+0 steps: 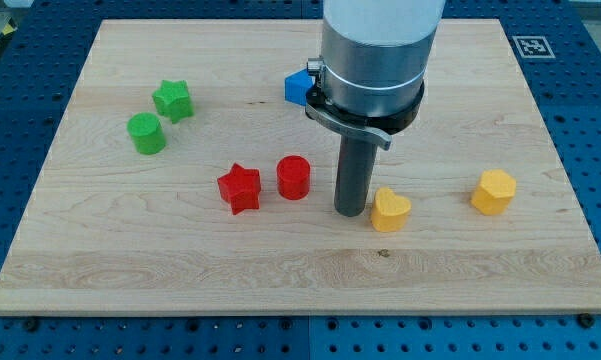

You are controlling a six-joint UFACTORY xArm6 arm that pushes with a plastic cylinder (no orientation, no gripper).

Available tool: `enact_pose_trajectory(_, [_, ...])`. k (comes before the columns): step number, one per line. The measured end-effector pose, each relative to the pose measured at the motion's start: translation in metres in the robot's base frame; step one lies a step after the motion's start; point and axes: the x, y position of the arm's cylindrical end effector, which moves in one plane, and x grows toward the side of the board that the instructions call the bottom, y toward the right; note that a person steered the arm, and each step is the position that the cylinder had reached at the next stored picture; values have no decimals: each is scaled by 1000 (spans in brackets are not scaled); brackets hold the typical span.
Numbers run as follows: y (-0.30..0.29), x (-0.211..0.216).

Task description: Push the red circle to the top right of the red star

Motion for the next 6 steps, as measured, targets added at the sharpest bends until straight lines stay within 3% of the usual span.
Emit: enact_pose_trajectory(6, [-26,-18])
